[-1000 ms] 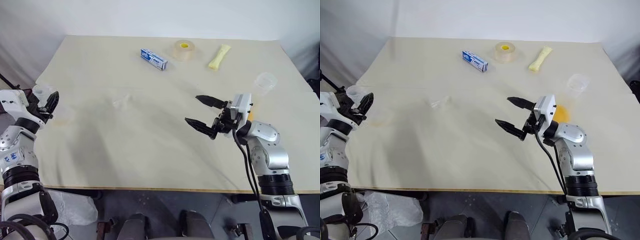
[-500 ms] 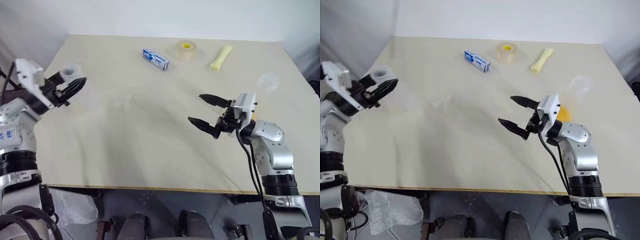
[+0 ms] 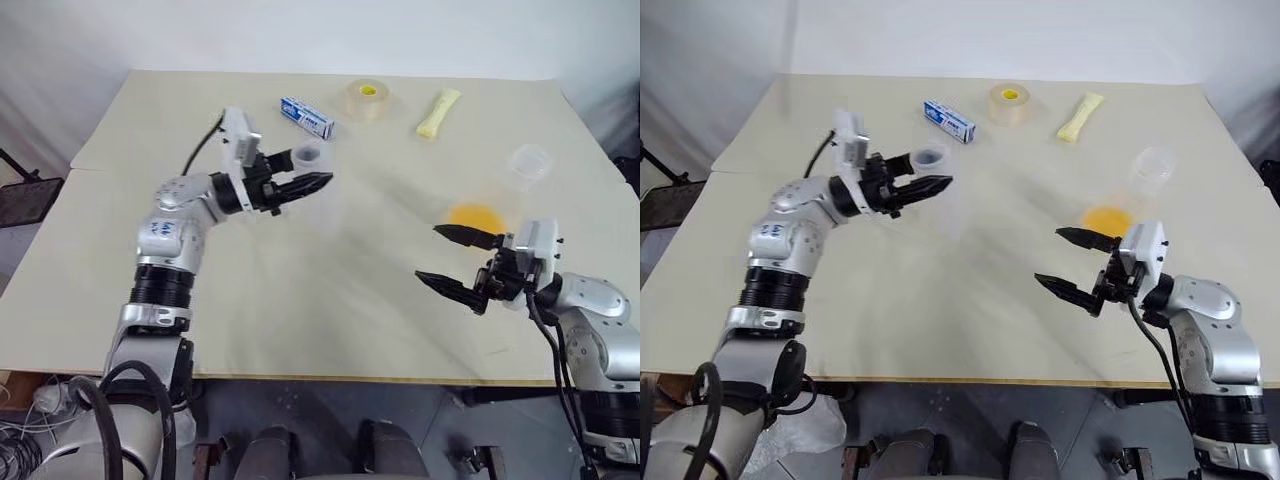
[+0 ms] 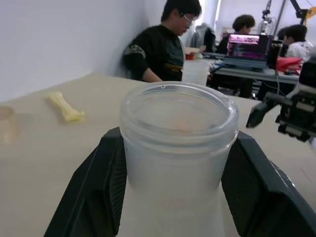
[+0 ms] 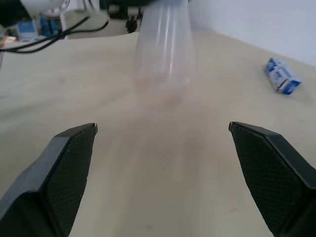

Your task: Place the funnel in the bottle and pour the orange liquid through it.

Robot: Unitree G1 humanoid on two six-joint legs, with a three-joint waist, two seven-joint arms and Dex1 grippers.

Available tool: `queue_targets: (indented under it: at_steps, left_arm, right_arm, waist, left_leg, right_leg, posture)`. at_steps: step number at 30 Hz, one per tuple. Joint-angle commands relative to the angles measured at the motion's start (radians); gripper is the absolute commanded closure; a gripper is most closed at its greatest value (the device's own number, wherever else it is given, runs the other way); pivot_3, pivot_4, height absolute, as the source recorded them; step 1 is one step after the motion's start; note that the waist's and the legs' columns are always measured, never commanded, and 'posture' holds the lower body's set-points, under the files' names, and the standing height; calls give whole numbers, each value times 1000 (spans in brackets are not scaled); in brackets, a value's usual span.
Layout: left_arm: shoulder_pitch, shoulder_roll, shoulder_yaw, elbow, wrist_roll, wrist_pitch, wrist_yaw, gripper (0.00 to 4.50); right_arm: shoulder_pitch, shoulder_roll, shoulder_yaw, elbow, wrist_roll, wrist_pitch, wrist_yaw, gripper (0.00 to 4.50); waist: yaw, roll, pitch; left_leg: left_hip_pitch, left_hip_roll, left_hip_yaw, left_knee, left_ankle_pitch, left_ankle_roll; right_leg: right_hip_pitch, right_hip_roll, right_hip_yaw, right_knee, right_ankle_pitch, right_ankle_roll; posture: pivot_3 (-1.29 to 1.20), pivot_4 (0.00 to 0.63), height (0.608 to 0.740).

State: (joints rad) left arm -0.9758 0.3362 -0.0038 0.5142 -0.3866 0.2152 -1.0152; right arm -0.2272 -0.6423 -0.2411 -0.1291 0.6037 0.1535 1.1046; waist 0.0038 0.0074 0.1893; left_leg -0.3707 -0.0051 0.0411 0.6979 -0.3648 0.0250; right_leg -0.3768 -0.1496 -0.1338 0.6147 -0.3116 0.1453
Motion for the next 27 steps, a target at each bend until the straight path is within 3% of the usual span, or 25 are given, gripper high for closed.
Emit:
queue_targets:
  at_steps: [1, 10, 17, 23, 27]
  left_arm:
    - [-26, -34, -32, 66, 60, -77, 1, 2206]
    - [-29, -102, -85, 218, 185, -204, 22, 2206]
    - [-23, -108, -66, 175, 167, -176, 9, 53]
    - [36, -46, -21, 11, 129, -77, 33, 17]
    - [127, 46, 27, -186, 79, 59, 40, 17]
  right_arm:
    - [47, 7, -38, -87, 22, -15, -33, 0]
    - [122, 26, -64, -164, 13, -27, -131, 0]
    - [135, 23, -68, -179, 13, -31, -151, 0]
    - [126, 13, -62, -172, 13, -32, -148, 0]
    - [113, -2, -59, -158, 16, -25, -129, 0]
  waist:
    - [6, 0, 0]
    - [27, -1, 0]
    - [23, -1, 0]
    - [20, -1, 0]
    - [19, 0, 0]
  left_leg:
    - [0, 0, 0, 0, 0, 0]
    - [-1, 0, 6, 2, 0, 0]
    - [-1, 0, 7, 2, 0, 1]
    - [-1, 0, 7, 1, 0, 1]
    - [0, 1, 1, 1, 0, 1]
  right_leg:
    - [0, 0, 0, -1, 0, 0]
    - [1, 0, 0, -3, 0, 0]
    - [1, 0, 0, -4, 0, 0]
    - [1, 0, 0, -3, 0, 0]
    - [1, 0, 1, -3, 0, 0]
  posture:
    - [0, 150, 740]
    - [0, 150, 740]
    - [0, 150, 740]
    - [0, 150, 740]
    - [0, 150, 740]
